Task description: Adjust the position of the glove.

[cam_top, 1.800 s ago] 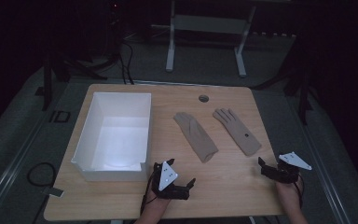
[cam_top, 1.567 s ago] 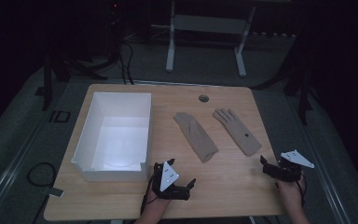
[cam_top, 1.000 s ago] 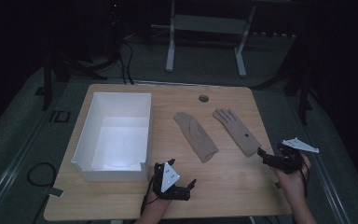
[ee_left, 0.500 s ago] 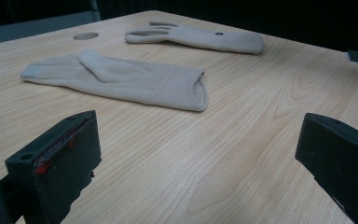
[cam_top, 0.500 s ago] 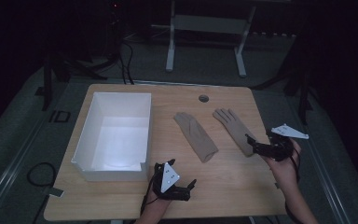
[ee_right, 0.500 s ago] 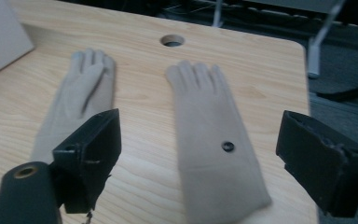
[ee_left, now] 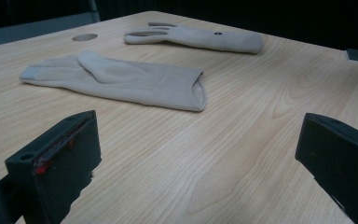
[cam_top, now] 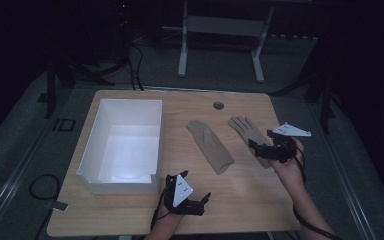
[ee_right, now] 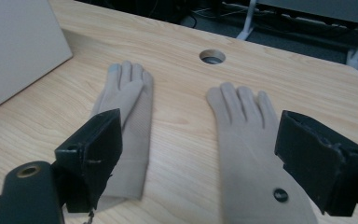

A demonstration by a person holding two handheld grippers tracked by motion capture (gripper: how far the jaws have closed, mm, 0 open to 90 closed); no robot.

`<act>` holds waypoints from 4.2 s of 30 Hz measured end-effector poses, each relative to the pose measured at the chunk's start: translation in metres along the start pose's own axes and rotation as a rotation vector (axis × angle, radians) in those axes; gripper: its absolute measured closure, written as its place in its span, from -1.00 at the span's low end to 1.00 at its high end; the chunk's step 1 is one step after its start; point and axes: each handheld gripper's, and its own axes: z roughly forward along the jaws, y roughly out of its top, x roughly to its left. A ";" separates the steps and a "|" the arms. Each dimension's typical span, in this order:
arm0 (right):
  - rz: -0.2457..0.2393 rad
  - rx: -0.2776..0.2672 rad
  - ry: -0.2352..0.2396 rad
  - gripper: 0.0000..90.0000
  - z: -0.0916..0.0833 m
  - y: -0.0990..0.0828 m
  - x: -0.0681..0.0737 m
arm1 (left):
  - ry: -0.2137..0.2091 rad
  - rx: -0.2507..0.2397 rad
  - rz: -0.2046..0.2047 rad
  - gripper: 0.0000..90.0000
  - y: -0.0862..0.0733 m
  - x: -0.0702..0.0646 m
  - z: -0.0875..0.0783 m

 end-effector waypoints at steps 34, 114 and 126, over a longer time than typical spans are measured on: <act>-0.113 0.188 0.172 -0.23 0.133 0.012 0.061 | -0.020 -0.002 0.004 -0.99 0.000 0.000 0.000; 0.283 0.140 -0.106 0.50 0.117 -0.051 0.097 | -0.003 -0.026 0.036 -0.99 -0.001 -0.006 -0.001; 0.127 0.024 -0.013 0.23 0.083 -0.023 0.069 | -0.005 -0.031 0.031 -0.99 -0.001 -0.005 -0.001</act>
